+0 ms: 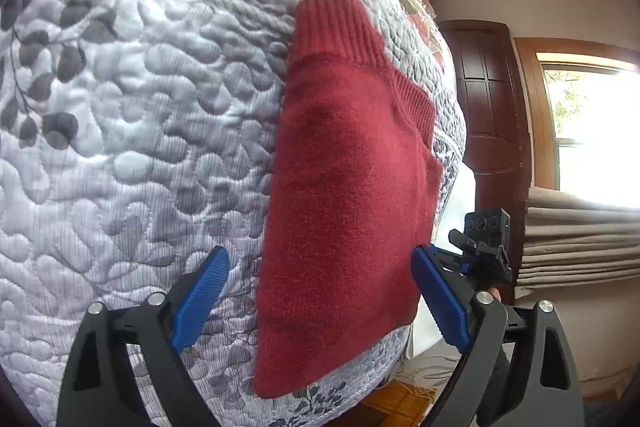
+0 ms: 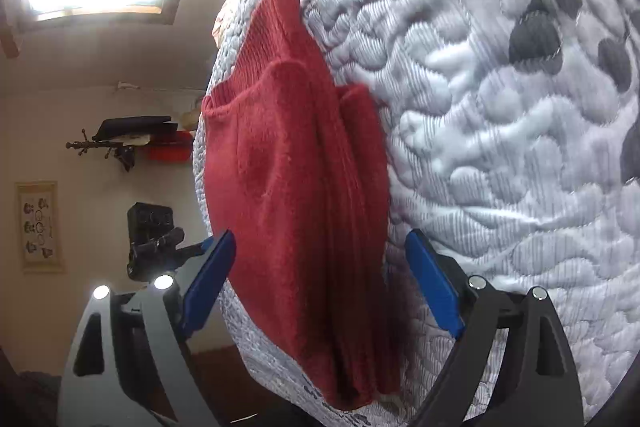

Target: Fold small clothes

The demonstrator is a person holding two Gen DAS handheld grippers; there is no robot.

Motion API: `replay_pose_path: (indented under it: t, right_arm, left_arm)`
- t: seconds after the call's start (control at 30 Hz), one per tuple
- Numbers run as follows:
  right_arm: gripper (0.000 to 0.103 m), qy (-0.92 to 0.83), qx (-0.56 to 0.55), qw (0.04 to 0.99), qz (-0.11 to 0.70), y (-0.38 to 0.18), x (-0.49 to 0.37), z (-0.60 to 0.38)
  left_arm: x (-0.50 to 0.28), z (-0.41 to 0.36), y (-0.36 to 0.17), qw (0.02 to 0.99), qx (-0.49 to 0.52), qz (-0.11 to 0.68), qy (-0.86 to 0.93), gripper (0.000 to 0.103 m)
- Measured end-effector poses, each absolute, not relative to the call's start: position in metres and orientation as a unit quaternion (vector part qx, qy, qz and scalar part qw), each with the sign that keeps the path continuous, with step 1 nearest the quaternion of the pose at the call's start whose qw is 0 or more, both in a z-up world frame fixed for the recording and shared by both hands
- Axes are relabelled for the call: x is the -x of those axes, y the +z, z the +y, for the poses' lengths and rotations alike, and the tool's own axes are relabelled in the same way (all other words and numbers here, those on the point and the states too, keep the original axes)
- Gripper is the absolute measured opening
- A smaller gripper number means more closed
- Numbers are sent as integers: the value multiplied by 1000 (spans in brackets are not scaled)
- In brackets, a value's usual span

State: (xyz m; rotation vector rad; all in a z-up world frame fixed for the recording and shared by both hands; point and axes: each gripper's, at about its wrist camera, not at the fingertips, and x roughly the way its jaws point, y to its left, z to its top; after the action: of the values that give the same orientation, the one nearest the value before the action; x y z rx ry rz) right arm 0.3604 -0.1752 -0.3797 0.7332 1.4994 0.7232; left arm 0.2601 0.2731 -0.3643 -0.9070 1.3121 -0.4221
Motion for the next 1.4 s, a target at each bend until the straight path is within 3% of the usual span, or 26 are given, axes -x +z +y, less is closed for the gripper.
replay_pose_path:
  t: [0.13,0.33,0.37,0.4,0.43,0.47,0.6,0.8,1.0,1.07,1.13,1.3,1.37,1.4]
  right_arm:
    - [91,322,-335,595,656,-399,-357,-162]
    - [89,334,-317,594,659,-406,-351,-139]
    - [82,333,-318,594,660,-406,-350,-137]
    - [52,331,-316,591,665,-407,-348,-135]
    - [41,322,-319,592,667,-410,-347,-136]
    - [39,320,-320,596,663,-407,-345,-136]
    - [35,313,-302,625,648,-383,-335,-127]
    - [34,350,-269,643,625,-343,-316,-72]
    - [34,385,-246,608,650,-373,-297,-4]
    - [41,382,-232,601,663,-388,-291,9]
    - [63,367,-222,600,675,-396,-289,11]
    - [88,341,-246,634,649,-363,-304,-26]
    - [86,320,-226,665,636,-346,-319,-31]
    - [71,316,-213,683,623,-336,-326,-31]
  left_arm:
    - [-266,267,-390,648,441,584,-212,92]
    - [-273,243,-412,639,416,610,-215,92]
    - [-274,238,-415,641,405,619,-207,90]
    - [-274,236,-416,648,396,620,-198,82]
    - [-273,235,-414,655,396,615,-191,68]
    - [-275,234,-411,656,395,615,-192,56]
    - [-272,231,-390,673,364,616,-187,43]
    - [-250,256,-335,716,334,593,-155,39]
    - [-202,308,-338,726,337,591,-97,39]
    - [-189,320,-357,721,335,601,-77,42]
    - [-181,330,-371,708,367,600,-65,52]
    - [-173,325,-333,753,315,575,-45,59]
    - [-164,326,-307,786,290,545,-36,63]
    - [-160,324,-294,800,284,527,-34,66]
